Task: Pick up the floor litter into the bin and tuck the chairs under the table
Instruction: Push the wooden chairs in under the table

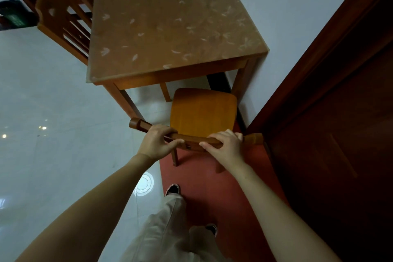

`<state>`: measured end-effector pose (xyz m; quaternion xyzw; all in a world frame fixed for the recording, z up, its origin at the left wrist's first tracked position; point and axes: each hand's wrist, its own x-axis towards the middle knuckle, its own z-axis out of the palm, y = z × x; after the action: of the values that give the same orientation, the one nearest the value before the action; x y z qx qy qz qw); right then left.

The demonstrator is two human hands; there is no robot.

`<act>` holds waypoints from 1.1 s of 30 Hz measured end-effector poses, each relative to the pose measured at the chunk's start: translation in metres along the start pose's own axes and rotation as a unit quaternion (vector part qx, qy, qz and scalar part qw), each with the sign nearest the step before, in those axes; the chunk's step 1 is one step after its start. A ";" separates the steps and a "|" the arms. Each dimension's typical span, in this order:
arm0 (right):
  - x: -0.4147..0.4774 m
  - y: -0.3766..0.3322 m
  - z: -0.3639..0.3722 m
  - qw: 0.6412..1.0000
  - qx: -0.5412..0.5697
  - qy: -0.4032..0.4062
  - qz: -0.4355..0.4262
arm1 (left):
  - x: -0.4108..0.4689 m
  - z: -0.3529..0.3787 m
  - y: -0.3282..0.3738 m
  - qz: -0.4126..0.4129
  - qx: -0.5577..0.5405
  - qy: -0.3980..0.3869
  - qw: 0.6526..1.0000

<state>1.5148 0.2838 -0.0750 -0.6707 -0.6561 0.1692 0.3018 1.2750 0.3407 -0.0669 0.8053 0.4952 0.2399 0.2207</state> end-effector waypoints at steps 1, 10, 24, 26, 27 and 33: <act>0.002 0.000 0.000 1.000 0.001 -0.002 0.001 | 0.002 -0.001 0.000 0.001 0.000 -0.002 1.000; -0.015 0.000 0.007 1.000 0.011 0.005 0.000 | -0.004 -0.001 -0.006 0.008 -0.021 -0.029 0.999; -0.060 -0.004 0.007 0.995 -0.097 0.023 0.030 | -0.052 0.010 0.000 -0.010 -0.035 0.013 0.999; -0.069 -0.004 0.009 0.996 -0.078 0.015 0.032 | -0.065 0.009 0.006 -0.017 -0.033 0.019 0.999; -0.073 -0.005 0.010 0.997 -0.071 0.014 0.031 | -0.071 0.009 0.008 -0.022 -0.030 0.022 0.999; -0.088 -0.007 0.014 0.998 -0.041 0.026 0.025 | -0.089 0.005 0.016 -0.040 -0.026 0.024 0.999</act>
<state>1.4931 0.1996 -0.0958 -0.7032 -0.6373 0.1321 0.2861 1.2546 0.2532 -0.0763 0.7730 0.5255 0.2630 0.2390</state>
